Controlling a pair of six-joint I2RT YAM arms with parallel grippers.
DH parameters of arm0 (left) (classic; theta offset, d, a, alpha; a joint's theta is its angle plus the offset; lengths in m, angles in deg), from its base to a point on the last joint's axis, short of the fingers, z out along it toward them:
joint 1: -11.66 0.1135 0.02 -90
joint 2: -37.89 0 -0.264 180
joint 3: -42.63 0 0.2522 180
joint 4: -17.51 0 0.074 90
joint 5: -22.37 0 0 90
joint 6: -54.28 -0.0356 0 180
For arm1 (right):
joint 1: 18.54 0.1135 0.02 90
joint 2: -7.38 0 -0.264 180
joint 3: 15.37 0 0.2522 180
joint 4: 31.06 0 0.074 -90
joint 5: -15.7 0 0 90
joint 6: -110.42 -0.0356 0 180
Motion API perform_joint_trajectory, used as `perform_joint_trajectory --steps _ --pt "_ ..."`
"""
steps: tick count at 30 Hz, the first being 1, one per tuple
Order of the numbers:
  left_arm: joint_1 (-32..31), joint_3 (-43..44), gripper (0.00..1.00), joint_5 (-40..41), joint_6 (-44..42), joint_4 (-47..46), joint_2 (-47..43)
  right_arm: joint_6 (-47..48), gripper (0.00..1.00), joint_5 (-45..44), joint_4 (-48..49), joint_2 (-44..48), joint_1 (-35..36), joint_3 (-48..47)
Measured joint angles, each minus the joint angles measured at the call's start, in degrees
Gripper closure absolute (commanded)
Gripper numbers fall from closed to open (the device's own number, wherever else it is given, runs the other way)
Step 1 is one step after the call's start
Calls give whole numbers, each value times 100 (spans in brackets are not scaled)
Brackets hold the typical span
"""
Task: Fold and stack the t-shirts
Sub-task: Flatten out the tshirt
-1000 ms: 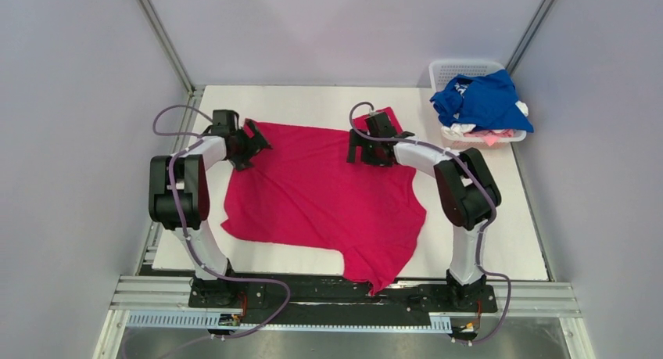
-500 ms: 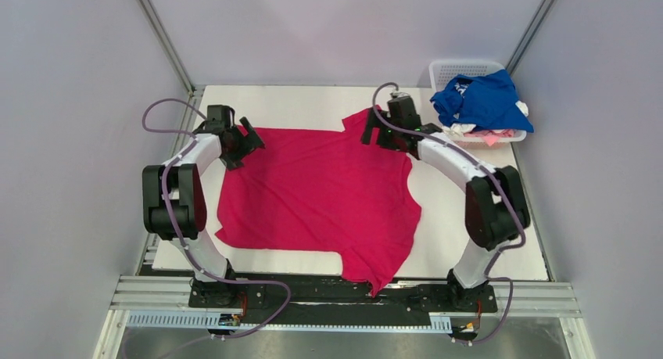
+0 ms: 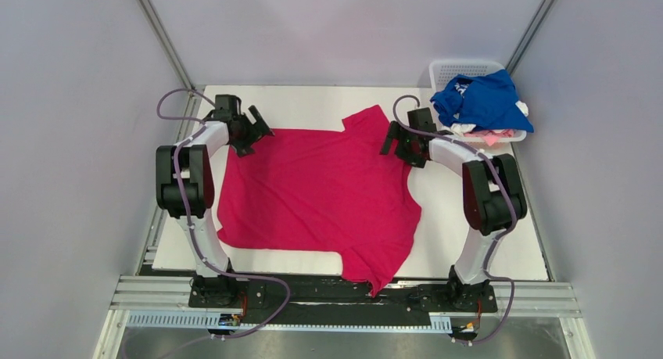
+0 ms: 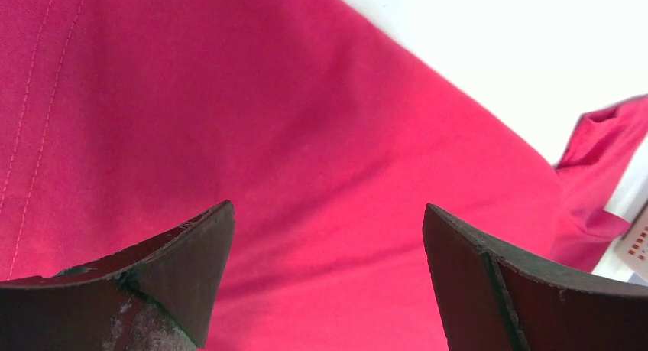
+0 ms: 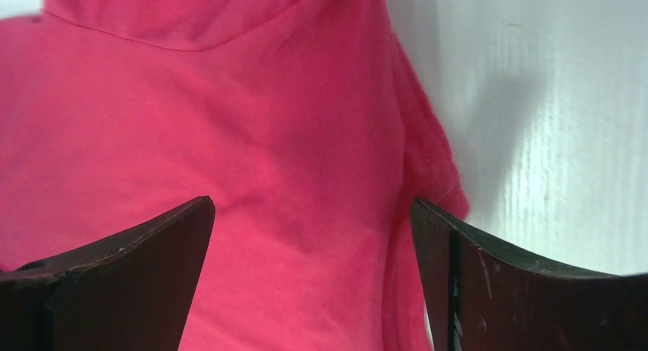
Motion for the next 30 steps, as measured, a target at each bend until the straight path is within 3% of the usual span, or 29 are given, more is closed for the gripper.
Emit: perform_joint_trajectory --steps 6,20,30 --pt "2 122 0 74 0 76 356 -81 0 55 129 -525 -7 -269" --pt "-2 557 0 162 116 164 664 -800 0 -448 50 -522 -739 -267" --pt "-116 553 0 -39 0 315 590 -463 0 -612 -485 -308 -656 -271"
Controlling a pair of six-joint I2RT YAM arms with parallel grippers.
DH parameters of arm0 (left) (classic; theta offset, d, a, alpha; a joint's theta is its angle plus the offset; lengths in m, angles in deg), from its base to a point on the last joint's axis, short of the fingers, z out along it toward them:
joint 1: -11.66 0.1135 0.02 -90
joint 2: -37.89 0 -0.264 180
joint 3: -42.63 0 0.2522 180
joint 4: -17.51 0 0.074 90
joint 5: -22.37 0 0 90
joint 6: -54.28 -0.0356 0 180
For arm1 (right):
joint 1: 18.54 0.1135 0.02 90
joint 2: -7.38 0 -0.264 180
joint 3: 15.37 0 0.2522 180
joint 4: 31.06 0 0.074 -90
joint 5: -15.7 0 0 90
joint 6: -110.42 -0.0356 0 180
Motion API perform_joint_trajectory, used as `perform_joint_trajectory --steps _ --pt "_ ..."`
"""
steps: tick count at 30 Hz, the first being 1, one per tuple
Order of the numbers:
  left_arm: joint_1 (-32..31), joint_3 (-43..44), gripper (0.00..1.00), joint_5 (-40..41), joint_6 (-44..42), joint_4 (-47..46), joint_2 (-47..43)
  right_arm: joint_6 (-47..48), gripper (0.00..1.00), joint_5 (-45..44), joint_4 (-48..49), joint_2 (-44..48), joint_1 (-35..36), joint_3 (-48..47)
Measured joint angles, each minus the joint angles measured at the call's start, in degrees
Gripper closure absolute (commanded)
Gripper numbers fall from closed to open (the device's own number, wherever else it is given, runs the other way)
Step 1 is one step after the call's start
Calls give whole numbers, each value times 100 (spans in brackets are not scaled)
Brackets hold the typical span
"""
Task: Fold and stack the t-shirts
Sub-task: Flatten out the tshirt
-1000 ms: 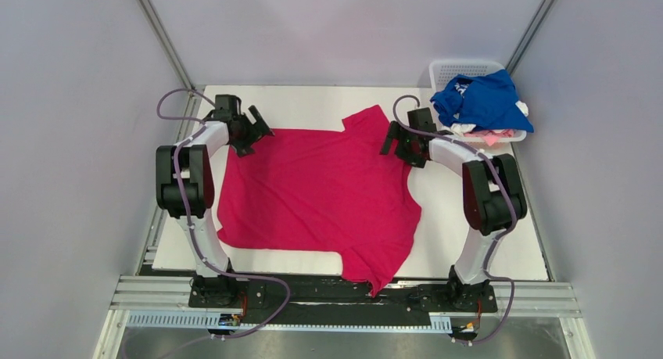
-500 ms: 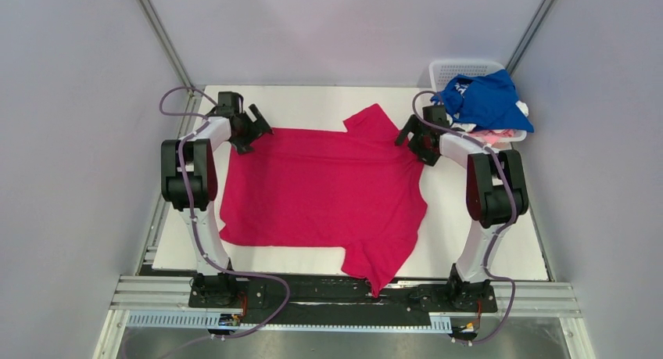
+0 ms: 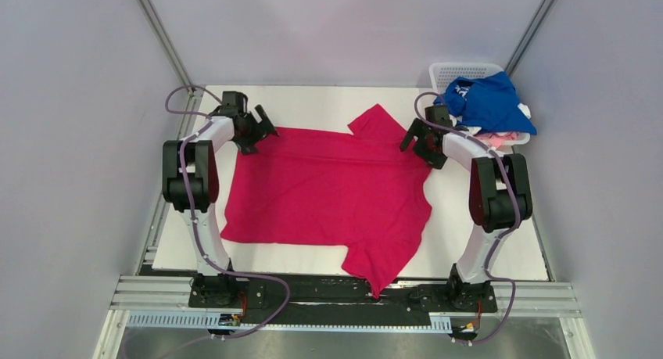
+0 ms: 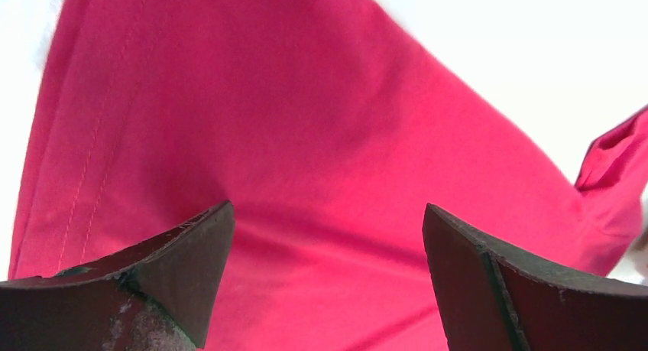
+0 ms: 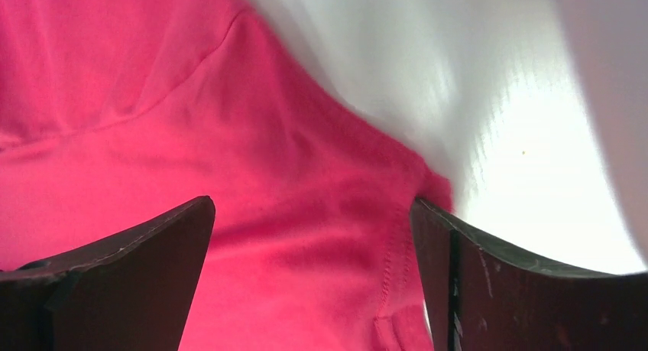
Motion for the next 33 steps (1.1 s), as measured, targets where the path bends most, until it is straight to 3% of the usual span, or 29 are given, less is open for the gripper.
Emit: perform_joint_trajectory --steps 7,13,19,27,33 --pt "-656 310 0 1069 -518 981 -289 505 0 -422 -317 223 785 -348" --pt "-931 968 0 1631 -785 1615 -168 706 0 -579 -271 -289 1187 -1266" --pt "-837 1320 0 1838 -866 1899 361 767 0 -826 -234 -887 957 -1648" --pt "-820 1327 0 1882 -903 2087 540 927 0 -868 -286 -999 179 -1650" --pt "-820 1355 0 1858 -905 2098 540 1333 1 -356 -262 -973 -48 -1646"
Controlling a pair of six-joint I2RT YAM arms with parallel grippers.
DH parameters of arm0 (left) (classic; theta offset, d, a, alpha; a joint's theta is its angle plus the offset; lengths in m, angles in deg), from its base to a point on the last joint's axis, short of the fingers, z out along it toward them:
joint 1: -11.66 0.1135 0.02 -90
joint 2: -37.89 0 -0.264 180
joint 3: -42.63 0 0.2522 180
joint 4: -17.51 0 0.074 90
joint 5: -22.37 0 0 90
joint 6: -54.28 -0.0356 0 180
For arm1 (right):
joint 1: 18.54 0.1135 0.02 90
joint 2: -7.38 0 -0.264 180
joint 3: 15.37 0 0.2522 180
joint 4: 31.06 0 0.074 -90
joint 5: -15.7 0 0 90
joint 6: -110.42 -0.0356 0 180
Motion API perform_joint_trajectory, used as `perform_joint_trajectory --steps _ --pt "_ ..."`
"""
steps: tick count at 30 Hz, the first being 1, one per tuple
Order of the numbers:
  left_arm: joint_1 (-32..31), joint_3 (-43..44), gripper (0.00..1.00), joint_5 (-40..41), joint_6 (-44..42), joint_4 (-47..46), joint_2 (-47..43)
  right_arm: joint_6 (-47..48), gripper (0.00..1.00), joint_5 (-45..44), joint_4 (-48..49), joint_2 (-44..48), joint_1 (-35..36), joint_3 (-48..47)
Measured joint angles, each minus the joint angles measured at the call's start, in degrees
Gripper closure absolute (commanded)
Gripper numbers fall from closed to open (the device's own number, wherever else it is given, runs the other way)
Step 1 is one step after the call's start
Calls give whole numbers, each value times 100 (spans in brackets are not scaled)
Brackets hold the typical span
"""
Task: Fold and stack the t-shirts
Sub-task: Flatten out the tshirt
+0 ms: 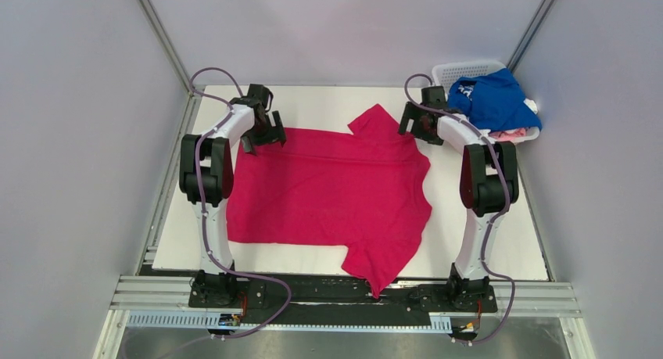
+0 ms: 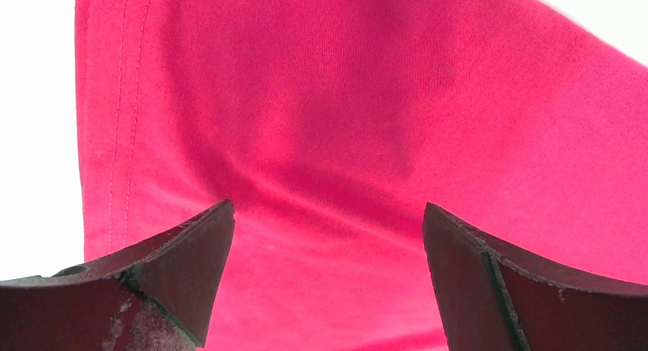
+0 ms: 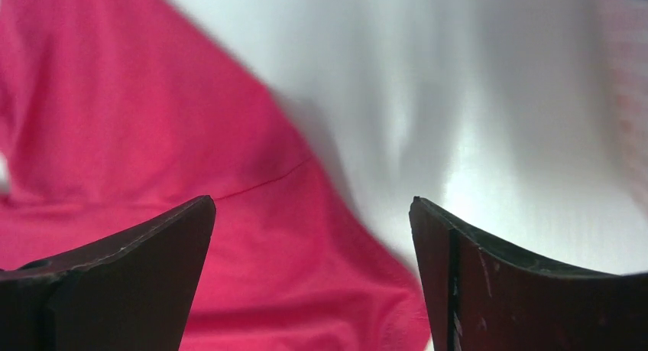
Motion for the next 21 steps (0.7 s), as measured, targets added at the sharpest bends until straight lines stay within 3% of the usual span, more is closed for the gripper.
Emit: perform_joint_trajectory --steps 9,21 --pt "0 -125 0 -63 -15 -11 -160 459 1 688 240 323 896 127" --pt "50 -195 0 -76 -116 -181 -153 304 0 2 317 -221 984 -105"
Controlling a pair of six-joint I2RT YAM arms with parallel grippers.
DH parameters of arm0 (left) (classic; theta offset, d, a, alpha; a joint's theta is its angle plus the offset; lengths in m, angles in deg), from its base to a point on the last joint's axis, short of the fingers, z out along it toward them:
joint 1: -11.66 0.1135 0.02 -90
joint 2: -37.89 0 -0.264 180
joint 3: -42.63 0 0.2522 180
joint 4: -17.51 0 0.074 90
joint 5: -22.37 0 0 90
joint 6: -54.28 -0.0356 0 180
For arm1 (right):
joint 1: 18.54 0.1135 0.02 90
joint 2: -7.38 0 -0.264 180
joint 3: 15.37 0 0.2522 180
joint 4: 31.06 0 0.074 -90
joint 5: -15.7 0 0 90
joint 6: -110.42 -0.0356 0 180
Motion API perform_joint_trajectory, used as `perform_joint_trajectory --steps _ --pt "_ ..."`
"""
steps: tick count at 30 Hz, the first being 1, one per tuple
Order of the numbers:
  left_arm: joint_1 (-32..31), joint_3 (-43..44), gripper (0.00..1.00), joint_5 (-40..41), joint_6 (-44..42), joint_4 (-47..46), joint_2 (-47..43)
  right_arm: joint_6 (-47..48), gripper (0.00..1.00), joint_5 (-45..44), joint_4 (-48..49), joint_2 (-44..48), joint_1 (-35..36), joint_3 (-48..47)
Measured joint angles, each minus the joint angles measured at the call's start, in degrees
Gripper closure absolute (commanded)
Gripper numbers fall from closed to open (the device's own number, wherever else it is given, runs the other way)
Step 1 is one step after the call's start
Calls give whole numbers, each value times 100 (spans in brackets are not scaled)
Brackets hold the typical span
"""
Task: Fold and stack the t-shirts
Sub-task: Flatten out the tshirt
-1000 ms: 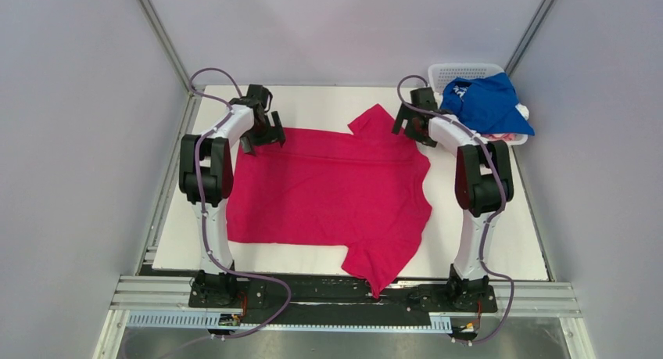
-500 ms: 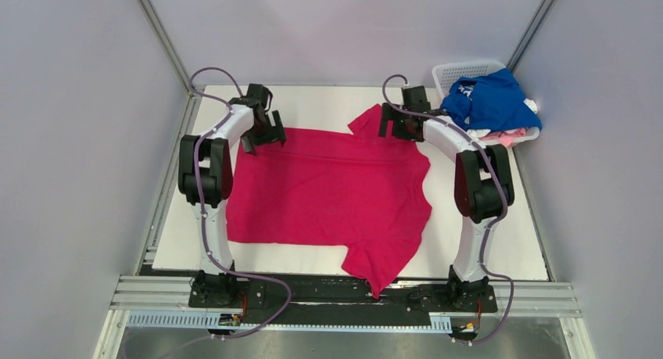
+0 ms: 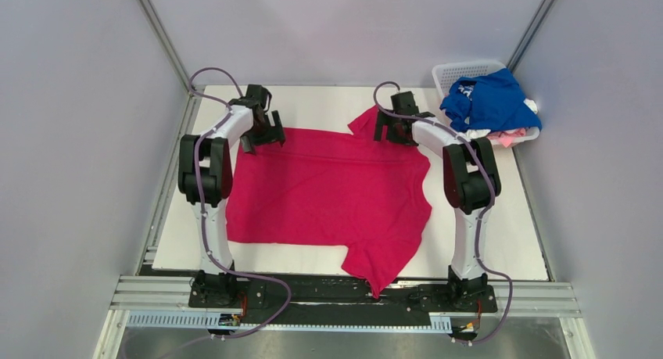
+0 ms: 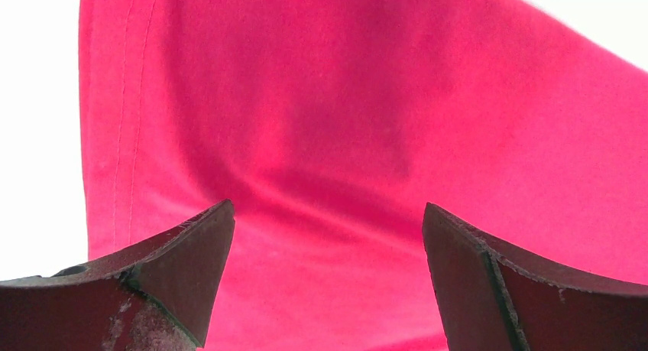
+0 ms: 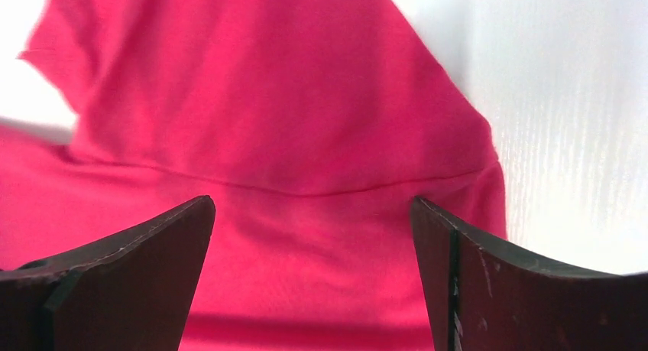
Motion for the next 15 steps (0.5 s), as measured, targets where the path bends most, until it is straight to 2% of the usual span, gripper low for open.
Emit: perform_joint_trajectory --steps 7,15 --pt "39 516 0 -37 22 59 531 -247 0 -72 2 -503 -190 -402" --pt "70 1602 0 -111 90 398 1193 -413 0 22 -127 -1298 -586 -1617"
